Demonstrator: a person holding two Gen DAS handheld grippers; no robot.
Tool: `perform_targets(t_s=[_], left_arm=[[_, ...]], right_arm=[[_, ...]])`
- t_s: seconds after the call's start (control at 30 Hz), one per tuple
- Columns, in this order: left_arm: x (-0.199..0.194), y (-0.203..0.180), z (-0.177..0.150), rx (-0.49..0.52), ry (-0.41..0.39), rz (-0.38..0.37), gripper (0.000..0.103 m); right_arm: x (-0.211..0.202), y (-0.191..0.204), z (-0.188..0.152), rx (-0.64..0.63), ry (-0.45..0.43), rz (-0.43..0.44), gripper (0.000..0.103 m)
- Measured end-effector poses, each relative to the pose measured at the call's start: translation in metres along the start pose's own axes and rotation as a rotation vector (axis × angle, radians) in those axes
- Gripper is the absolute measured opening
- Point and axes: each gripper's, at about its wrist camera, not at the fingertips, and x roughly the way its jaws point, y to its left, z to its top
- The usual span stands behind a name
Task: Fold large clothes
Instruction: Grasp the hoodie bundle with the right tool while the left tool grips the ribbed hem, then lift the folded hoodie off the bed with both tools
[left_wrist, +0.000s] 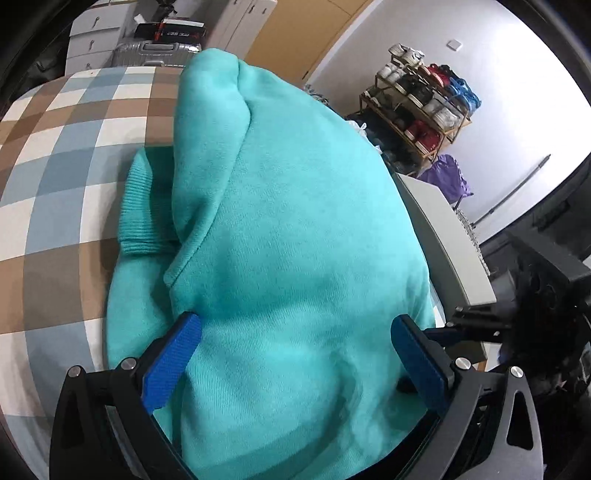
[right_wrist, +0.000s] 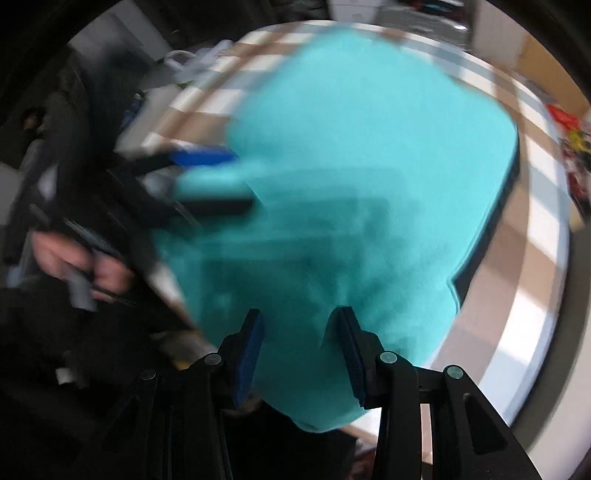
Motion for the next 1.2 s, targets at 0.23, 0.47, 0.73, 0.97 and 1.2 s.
perform_targets(t_s=[0.23, 0.47, 0.73, 0.97, 1.2], left_arm=[[0.000, -0.006, -0.004, 0.044, -0.006, 0.058, 0.099], [-0.001, 0.005, 0.000, -0.017, -0.004, 0.015, 0.099], [-0.020, 0.014, 0.004, -0.051, -0.011, -0.038, 0.100], [-0.065, 0.086, 0.022, -0.296, -0.124, -0.023, 0.100], [-0.002, 0.086, 0.038, -0.292, 0.099, -0.135, 0.100]], right_arm=[[-0.025, 0.009, -0.005, -0.004, -0.125, 0.011, 0.040], [-0.018, -0.005, -0.017, 0.108, -0.074, 0.165, 0.042], [0.004, -0.011, -0.009, 0.152, -0.084, 0.159, 0.024], [-0.061, -0.066, -0.028, 0.272, -0.409, 0.204, 0.086], [-0.015, -0.143, -0.011, 0.545, -0.400, 0.338, 0.086]])
